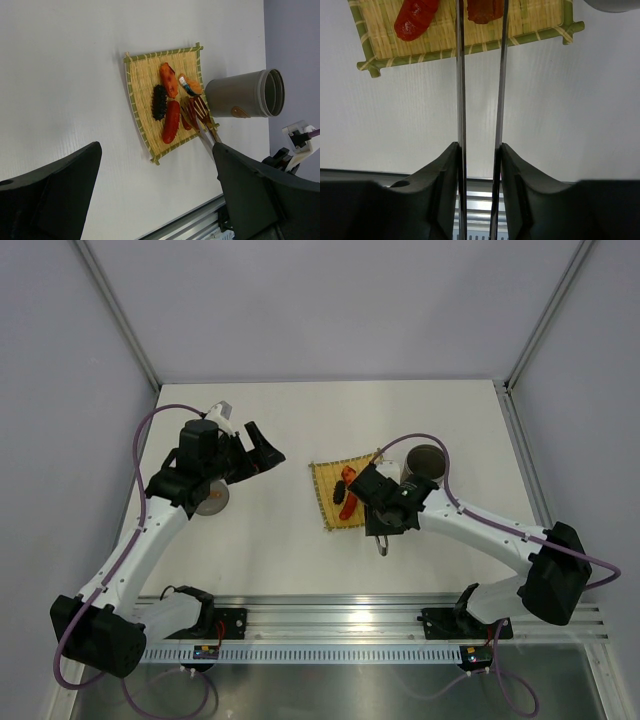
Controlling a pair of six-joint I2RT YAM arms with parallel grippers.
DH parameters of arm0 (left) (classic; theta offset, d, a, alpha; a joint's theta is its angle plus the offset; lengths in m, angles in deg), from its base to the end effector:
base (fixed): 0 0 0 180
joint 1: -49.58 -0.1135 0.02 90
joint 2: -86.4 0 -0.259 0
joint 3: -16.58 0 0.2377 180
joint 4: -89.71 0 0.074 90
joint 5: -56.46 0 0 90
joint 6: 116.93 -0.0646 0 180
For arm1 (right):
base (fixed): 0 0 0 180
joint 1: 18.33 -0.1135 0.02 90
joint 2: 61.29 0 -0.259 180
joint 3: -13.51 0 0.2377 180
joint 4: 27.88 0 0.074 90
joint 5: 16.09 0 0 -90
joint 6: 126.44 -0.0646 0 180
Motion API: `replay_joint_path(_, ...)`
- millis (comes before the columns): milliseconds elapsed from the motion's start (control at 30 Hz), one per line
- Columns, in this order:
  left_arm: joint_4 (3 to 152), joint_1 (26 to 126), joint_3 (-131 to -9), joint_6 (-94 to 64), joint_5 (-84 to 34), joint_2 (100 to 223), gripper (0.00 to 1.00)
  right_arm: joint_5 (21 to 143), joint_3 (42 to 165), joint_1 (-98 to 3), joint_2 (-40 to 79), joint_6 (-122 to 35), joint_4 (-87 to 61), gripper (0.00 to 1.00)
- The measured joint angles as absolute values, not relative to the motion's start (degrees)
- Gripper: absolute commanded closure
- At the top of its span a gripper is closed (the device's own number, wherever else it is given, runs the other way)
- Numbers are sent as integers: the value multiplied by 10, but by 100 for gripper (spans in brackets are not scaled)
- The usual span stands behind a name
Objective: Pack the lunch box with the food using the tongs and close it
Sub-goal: Pick up the fake food from the plate.
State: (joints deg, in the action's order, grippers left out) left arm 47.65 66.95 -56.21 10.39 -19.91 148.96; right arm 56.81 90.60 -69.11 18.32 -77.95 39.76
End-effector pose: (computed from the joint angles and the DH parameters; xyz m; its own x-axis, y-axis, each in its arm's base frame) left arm 0.2348 -0.0894 0.3134 -0.6920 -0.4009 -0.6003 0.0775 0.7855 -0.6139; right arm 0.1771 0.1870 0.2301 -0.8943 -0.0939 -0.4375 -0.1131 0.9934 0.0178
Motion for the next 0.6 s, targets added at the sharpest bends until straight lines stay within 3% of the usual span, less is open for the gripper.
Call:
replay_joint_path(167,476,669,-562,104,-200,1490,3,561,913,-698,186,-778,403,71)
replay_joint_path(600,477,669,-562,104,-200,1490,3,526,948,-699,126,-773,417,74)
